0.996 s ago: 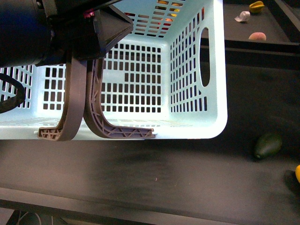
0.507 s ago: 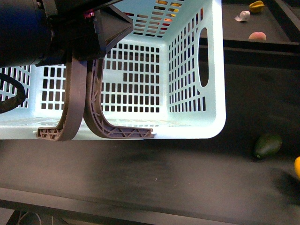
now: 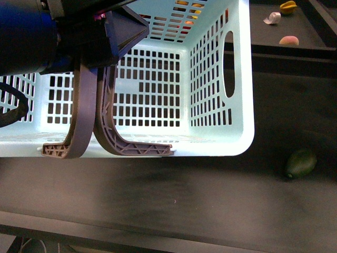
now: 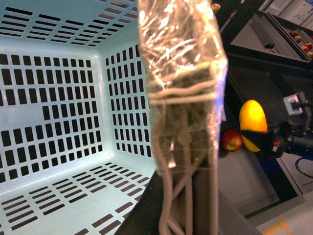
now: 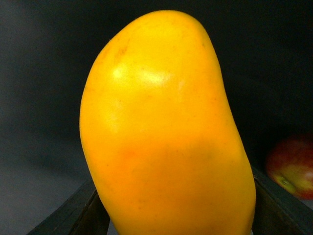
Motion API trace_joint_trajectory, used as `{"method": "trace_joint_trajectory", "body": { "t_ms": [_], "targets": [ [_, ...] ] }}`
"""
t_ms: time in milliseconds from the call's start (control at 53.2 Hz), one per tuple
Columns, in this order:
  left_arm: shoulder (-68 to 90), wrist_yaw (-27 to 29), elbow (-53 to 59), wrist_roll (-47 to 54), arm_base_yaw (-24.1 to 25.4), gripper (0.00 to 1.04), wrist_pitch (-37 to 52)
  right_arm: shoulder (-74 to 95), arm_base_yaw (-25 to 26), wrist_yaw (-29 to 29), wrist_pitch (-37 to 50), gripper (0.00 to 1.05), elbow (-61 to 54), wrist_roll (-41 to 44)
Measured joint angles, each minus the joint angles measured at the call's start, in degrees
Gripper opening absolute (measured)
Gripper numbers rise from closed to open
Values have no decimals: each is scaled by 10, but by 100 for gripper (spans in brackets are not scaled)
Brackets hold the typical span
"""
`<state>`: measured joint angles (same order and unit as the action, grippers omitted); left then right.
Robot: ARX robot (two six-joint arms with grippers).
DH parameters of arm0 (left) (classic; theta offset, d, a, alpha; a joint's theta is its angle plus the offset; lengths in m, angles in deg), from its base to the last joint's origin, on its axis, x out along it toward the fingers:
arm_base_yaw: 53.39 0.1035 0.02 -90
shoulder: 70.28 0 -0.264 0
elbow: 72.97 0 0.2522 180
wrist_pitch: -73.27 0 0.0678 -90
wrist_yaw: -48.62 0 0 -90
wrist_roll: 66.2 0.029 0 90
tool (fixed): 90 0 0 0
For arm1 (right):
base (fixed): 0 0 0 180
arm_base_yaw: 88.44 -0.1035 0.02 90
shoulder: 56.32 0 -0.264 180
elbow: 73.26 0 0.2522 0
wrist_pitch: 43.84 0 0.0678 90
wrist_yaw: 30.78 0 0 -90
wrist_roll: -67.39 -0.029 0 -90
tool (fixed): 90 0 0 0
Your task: Pick mango with right arm and hold basket with left
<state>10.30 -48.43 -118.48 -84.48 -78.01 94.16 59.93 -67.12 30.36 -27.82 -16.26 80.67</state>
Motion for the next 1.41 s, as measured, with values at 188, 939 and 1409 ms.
{"method": "trace_joint_trajectory", "body": {
  "t_ms": [188, 939, 1409],
  "targets": [
    [0, 0, 0, 0, 0, 6, 0, -112, -60, -24, 1, 66, -34, -108],
    [0, 0, 0, 0, -1, 6, 0, -269, -380, 76, -11, 65, 8, -385],
    [0, 0, 0, 0, -1, 6, 0, -153, -426, 119, -33, 65, 95, -397]
  ]
}}
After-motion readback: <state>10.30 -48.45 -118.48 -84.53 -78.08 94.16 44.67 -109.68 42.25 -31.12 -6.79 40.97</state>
